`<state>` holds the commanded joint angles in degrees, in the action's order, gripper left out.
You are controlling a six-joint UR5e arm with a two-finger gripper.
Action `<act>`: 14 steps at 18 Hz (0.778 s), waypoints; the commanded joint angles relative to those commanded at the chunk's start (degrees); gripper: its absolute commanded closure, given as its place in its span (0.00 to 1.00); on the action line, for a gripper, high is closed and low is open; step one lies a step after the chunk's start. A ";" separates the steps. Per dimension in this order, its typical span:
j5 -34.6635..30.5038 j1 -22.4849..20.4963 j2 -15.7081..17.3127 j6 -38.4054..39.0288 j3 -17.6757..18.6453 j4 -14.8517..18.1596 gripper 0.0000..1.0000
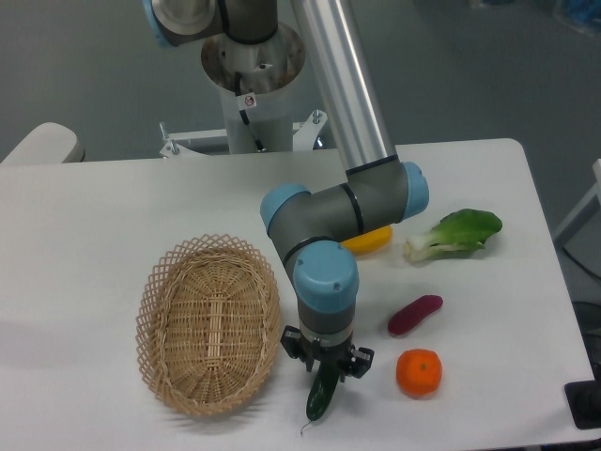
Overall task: Place the cucumber on the table
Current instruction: 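Open the gripper to release the cucumber on the table, then lift the open gripper up and away from the cucumber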
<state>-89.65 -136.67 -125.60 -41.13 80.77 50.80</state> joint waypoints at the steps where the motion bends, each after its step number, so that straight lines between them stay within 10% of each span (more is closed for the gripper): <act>1: 0.00 -0.53 0.88 -1.14 -0.18 0.00 0.00; 14: -1.41 -15.37 13.45 -47.69 2.11 7.80 0.00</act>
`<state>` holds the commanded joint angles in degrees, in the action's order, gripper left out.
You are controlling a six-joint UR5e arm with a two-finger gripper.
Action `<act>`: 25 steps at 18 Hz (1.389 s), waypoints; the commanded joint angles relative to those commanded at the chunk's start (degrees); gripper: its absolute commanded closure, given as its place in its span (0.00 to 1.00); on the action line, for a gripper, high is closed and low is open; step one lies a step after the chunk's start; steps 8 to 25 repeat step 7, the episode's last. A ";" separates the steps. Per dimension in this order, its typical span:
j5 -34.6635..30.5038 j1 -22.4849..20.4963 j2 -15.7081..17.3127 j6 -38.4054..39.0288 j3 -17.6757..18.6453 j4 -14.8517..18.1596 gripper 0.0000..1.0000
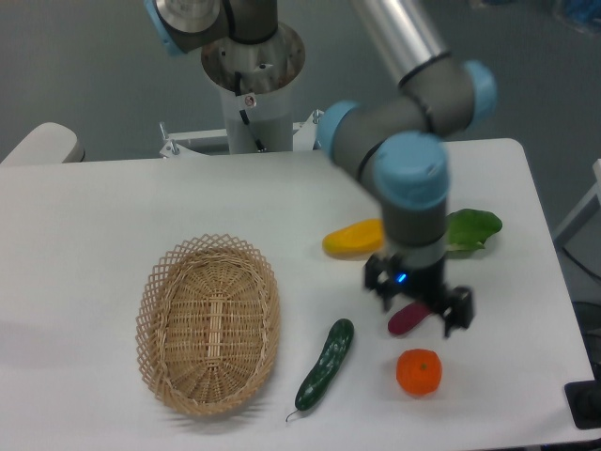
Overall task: Place the cucumber on the table
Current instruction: 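Lift the open gripper up and away from the cucumber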
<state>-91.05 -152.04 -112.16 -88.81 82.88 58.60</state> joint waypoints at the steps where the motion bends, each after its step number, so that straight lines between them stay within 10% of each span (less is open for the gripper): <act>1: 0.00 -0.80 0.44 -2.92 -0.61 2.37 0.00; 25: 0.26 -2.12 0.89 -4.53 -2.46 4.76 0.00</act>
